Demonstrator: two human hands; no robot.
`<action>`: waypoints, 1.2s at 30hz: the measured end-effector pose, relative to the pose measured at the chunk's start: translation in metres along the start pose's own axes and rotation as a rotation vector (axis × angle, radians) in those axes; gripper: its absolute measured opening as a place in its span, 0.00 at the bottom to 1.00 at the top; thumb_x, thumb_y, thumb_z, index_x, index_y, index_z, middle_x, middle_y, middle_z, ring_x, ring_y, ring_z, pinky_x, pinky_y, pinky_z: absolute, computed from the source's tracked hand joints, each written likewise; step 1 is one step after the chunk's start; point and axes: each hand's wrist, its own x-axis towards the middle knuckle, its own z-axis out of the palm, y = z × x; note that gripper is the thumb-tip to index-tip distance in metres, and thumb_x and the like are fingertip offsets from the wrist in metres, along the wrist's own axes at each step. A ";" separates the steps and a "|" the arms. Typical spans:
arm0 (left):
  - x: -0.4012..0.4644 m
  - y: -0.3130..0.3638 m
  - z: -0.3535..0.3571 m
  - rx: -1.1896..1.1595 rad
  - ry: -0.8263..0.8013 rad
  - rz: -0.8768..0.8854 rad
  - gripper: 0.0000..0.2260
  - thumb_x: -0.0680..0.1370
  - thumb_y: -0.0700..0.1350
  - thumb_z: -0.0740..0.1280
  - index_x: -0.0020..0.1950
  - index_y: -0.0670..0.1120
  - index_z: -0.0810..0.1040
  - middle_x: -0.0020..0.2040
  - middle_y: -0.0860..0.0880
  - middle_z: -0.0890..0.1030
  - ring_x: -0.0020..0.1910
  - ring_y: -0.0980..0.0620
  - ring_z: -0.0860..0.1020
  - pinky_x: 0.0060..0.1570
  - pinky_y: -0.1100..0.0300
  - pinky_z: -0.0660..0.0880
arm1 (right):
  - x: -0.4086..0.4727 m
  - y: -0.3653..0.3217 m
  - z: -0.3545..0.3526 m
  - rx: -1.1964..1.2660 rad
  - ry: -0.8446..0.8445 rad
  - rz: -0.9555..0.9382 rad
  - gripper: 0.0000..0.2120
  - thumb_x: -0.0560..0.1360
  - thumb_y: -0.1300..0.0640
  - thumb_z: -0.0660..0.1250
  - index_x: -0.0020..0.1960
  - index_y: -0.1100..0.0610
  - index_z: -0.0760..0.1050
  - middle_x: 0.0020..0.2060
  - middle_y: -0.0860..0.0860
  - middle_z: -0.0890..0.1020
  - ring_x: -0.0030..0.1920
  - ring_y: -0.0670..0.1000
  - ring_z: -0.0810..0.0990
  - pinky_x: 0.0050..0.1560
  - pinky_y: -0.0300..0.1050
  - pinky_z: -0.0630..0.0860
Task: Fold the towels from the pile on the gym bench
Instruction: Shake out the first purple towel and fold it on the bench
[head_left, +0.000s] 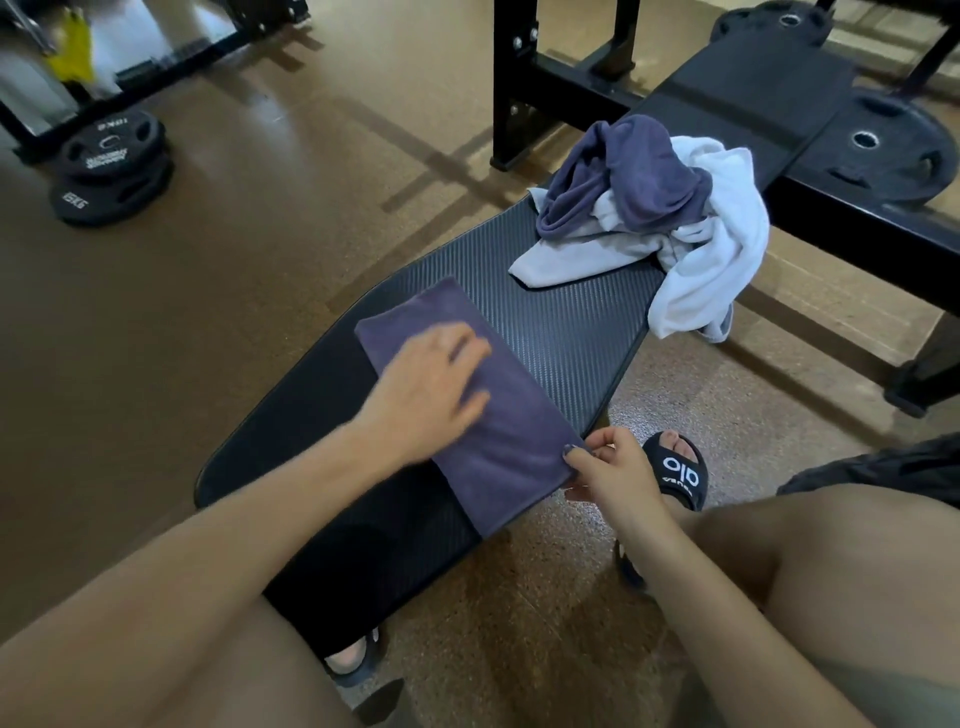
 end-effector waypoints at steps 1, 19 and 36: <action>-0.019 0.011 0.006 0.002 -0.096 0.054 0.26 0.80 0.60 0.61 0.70 0.44 0.71 0.69 0.42 0.71 0.67 0.41 0.71 0.68 0.48 0.68 | -0.002 0.001 0.000 0.010 -0.007 -0.001 0.09 0.78 0.61 0.70 0.48 0.56 0.69 0.48 0.68 0.81 0.40 0.63 0.82 0.48 0.64 0.81; -0.113 0.054 0.039 0.175 -0.279 0.192 0.36 0.80 0.63 0.59 0.83 0.48 0.54 0.82 0.39 0.56 0.82 0.40 0.53 0.79 0.45 0.46 | -0.017 -0.008 -0.018 -1.389 -0.265 -1.105 0.50 0.69 0.49 0.72 0.83 0.48 0.47 0.82 0.52 0.51 0.81 0.55 0.49 0.81 0.54 0.50; -0.118 0.031 0.005 -0.368 -0.047 -0.076 0.11 0.85 0.51 0.55 0.58 0.46 0.73 0.57 0.53 0.71 0.46 0.52 0.76 0.48 0.56 0.76 | 0.011 -0.026 -0.019 -0.670 -0.250 -0.780 0.08 0.75 0.58 0.66 0.49 0.47 0.81 0.39 0.45 0.83 0.41 0.46 0.80 0.48 0.49 0.77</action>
